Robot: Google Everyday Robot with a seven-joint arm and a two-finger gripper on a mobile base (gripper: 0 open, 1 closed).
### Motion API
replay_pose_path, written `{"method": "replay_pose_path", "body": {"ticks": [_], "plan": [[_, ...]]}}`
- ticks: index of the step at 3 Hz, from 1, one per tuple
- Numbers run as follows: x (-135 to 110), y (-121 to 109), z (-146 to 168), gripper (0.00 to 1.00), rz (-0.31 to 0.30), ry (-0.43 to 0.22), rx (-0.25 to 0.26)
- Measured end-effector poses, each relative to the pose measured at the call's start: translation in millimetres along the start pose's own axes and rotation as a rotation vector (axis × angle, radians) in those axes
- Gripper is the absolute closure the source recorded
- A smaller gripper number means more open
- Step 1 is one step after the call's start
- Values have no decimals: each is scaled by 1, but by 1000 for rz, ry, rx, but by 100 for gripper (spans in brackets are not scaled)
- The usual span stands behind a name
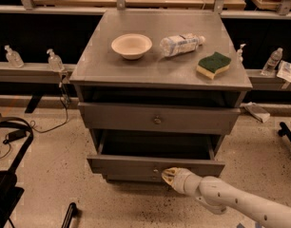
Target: Close middle drawer
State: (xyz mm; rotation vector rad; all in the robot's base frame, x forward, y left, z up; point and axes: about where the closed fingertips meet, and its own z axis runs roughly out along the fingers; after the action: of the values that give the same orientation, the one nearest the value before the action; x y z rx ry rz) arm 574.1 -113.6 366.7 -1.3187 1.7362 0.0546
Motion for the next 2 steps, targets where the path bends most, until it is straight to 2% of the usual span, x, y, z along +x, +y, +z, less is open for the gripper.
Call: {"method": "replay_pose_path", "body": {"ticks": [2], "plan": [[3, -1, 26, 100, -9, 24, -21]]}}
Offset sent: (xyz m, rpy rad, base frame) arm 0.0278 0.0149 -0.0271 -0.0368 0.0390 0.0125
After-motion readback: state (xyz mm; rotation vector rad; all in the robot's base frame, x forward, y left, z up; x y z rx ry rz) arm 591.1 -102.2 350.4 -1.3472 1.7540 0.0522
